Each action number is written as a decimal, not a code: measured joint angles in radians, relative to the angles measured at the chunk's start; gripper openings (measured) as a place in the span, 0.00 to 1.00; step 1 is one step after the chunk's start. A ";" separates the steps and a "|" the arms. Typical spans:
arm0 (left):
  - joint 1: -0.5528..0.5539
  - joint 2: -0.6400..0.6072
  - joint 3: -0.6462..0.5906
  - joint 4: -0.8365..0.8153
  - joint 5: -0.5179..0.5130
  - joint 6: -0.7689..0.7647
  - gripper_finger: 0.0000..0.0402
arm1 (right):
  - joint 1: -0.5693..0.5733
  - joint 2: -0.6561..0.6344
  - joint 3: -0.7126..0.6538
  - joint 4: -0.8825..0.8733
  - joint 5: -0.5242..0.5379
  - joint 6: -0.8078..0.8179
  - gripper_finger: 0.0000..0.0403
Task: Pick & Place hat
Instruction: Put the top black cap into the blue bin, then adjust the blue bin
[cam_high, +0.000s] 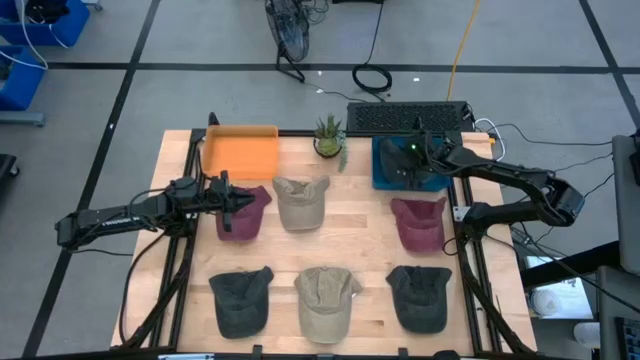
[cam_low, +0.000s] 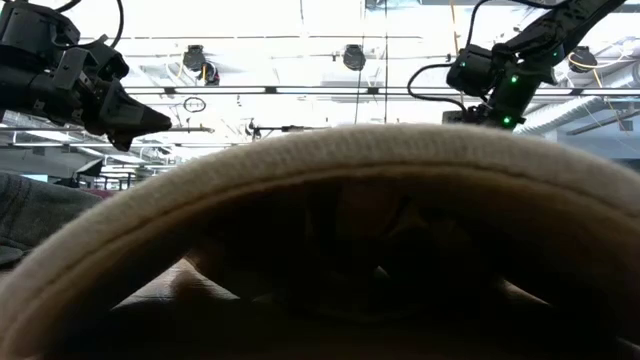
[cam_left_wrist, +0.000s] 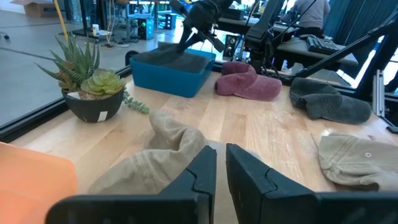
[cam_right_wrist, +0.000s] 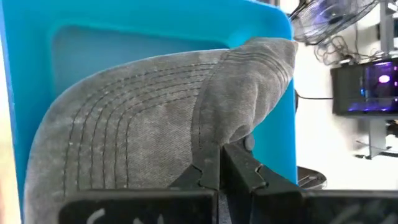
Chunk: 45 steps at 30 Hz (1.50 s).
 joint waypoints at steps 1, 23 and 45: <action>0.000 0.000 0.000 -0.003 0.000 -0.001 0.10 | 0.000 0.000 0.000 0.001 0.000 0.011 0.00; 0.000 0.000 0.000 -0.017 0.000 -0.024 0.10 | 0.002 -0.039 0.000 -0.059 -0.004 0.298 0.28; 0.000 0.000 0.000 -0.017 0.001 -0.073 0.10 | 0.259 -0.247 -0.008 -0.336 -0.204 0.746 0.19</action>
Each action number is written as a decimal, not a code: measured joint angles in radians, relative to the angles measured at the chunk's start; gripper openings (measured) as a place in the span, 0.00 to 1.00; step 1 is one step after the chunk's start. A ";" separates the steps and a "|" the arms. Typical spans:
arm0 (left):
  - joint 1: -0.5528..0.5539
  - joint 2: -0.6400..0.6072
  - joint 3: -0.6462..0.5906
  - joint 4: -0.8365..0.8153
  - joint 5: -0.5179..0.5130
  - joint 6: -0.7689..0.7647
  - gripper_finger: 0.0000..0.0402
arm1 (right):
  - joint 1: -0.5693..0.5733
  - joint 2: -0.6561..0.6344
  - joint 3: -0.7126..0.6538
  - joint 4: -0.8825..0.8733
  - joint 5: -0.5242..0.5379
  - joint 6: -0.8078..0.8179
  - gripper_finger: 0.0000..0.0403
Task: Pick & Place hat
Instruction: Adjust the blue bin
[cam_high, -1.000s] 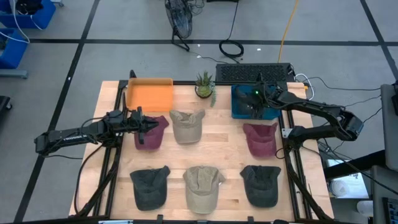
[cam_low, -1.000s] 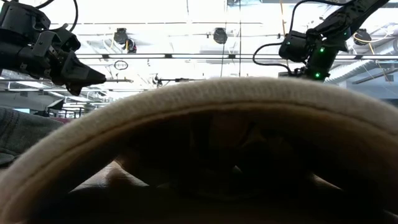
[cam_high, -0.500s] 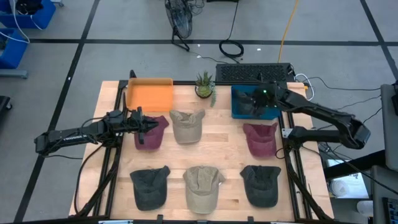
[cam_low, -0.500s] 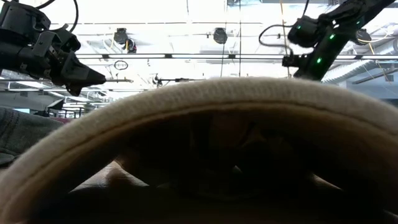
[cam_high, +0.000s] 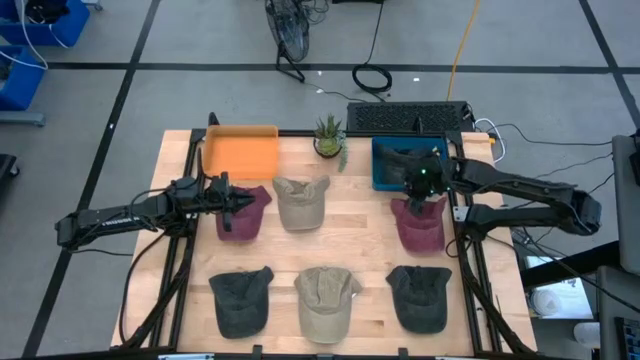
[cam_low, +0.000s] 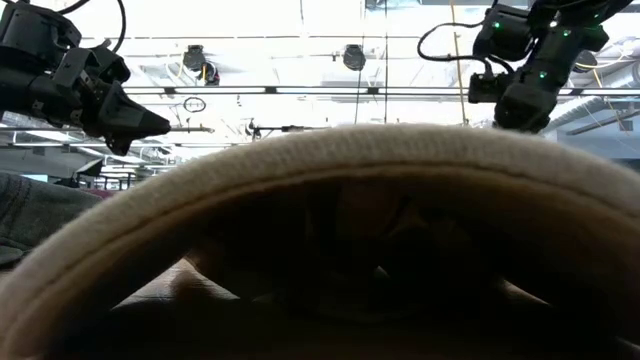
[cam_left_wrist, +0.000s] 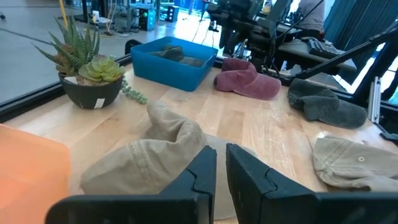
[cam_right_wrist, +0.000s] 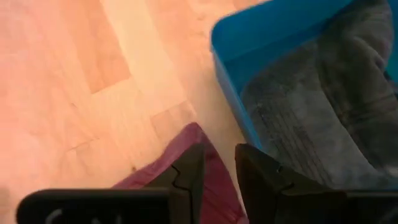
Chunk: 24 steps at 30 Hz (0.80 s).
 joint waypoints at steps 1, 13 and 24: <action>0.000 0.000 0.000 0.000 0.000 -0.004 0.10 | 0.009 0.004 0.000 0.001 0.019 0.010 0.18; 0.000 0.000 0.000 0.001 -0.004 0.011 0.10 | 0.016 0.118 0.000 0.000 -0.044 -0.015 0.05; 0.000 0.000 0.000 0.009 -0.004 0.013 0.10 | -0.023 0.257 0.000 -0.002 -0.011 -0.003 0.01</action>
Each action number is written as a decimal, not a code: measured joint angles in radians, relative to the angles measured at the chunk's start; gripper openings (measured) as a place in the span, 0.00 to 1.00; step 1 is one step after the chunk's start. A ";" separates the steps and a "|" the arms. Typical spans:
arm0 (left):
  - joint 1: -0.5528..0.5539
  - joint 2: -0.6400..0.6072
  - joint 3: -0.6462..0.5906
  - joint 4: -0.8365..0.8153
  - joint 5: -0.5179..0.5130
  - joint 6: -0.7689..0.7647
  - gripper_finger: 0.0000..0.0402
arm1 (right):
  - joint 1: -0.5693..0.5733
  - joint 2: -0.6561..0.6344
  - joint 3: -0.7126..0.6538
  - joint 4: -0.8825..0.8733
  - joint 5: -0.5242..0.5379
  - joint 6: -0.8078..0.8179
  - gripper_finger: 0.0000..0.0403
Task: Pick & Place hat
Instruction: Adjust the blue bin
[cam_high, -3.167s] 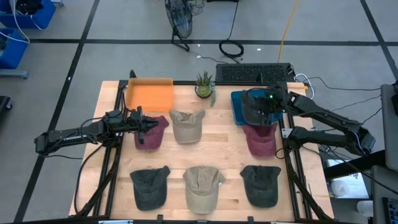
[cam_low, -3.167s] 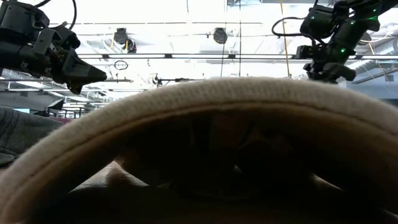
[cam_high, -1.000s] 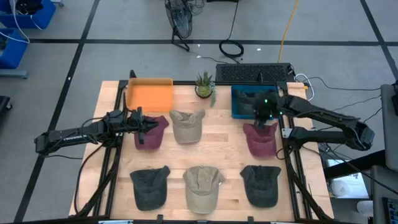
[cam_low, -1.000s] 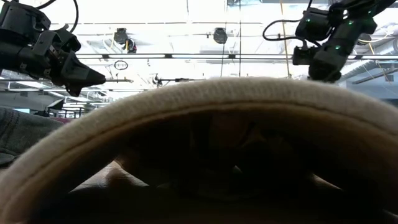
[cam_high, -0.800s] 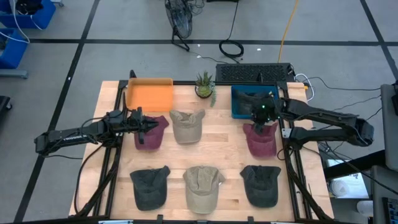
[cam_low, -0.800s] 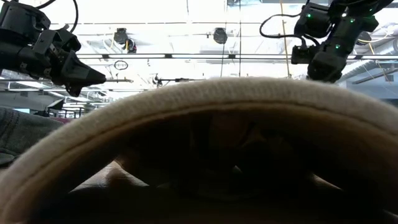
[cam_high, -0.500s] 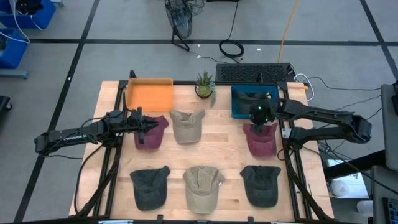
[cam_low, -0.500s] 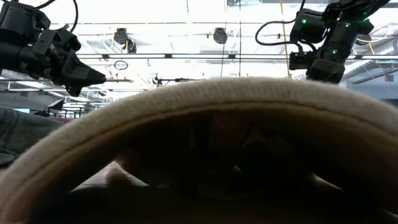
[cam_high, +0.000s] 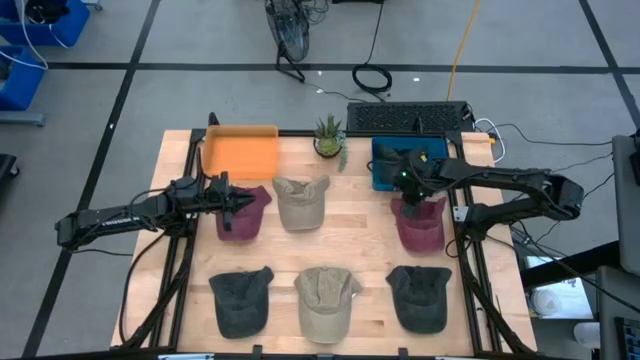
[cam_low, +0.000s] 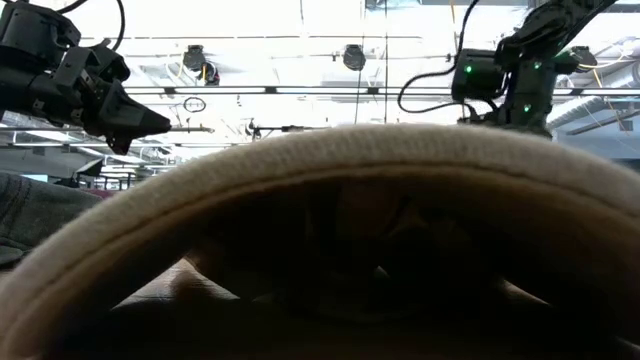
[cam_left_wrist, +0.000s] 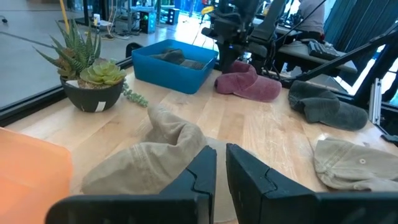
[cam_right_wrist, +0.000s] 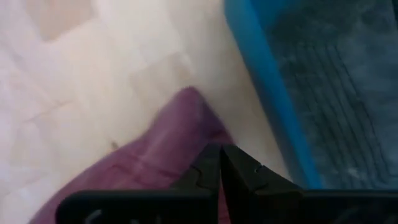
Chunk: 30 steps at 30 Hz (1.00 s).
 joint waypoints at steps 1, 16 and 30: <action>0.000 0.000 0.000 0.000 0.000 0.006 0.10 | -0.011 0.008 0.000 -0.002 0.012 0.003 0.01; 0.000 0.000 0.000 0.000 0.002 0.016 0.10 | -0.152 0.067 0.000 0.002 0.111 0.004 0.00; 0.000 0.000 0.000 0.000 0.004 0.012 0.10 | -0.159 0.067 0.000 0.032 0.263 -0.022 0.00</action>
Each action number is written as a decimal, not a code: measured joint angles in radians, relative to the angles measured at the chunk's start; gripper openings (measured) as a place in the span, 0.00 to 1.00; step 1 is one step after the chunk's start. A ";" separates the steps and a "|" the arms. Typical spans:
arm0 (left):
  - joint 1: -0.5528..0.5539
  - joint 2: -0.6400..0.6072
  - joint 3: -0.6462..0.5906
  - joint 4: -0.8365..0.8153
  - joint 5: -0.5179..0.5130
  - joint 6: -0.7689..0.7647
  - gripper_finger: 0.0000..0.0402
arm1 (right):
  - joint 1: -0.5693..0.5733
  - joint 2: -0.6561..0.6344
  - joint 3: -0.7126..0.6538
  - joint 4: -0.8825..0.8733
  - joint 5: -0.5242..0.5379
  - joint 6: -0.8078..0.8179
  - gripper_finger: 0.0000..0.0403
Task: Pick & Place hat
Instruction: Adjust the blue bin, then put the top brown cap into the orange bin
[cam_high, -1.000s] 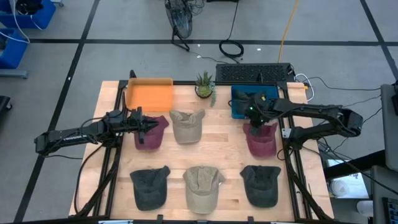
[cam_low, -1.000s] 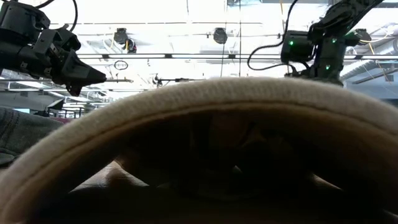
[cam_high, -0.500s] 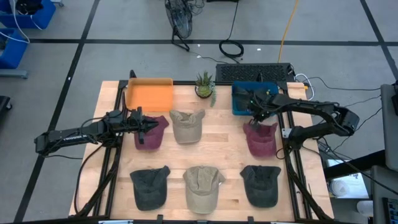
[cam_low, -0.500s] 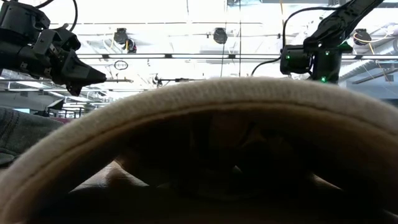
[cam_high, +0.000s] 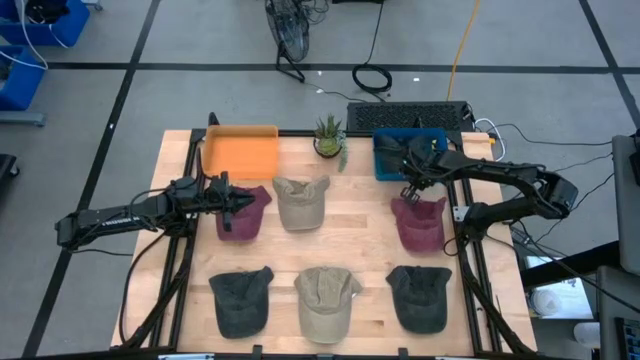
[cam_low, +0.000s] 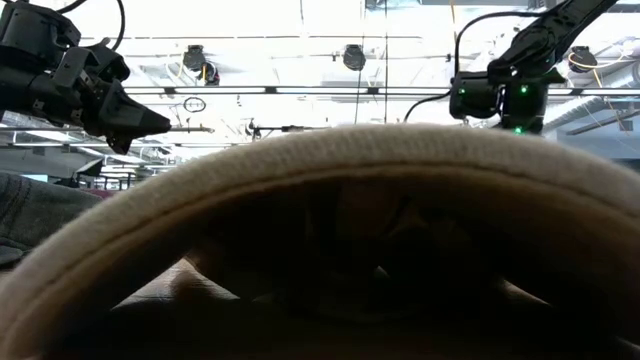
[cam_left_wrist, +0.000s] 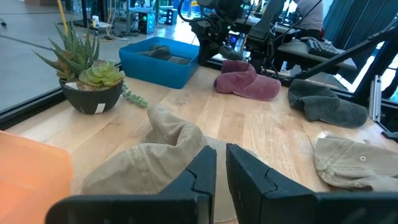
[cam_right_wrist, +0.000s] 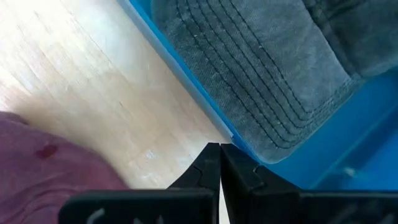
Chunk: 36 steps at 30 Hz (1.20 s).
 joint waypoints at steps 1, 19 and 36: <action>0.000 0.000 0.000 0.000 0.000 0.000 0.10 | 0.000 0.000 0.000 0.011 0.000 -0.001 0.00; 0.000 0.000 0.000 -0.001 0.000 0.001 0.10 | 0.010 -0.025 0.000 0.014 -0.002 0.001 0.00; 0.000 0.000 0.000 0.000 0.000 -0.007 0.10 | 0.115 -0.208 0.000 0.057 -0.155 0.056 0.16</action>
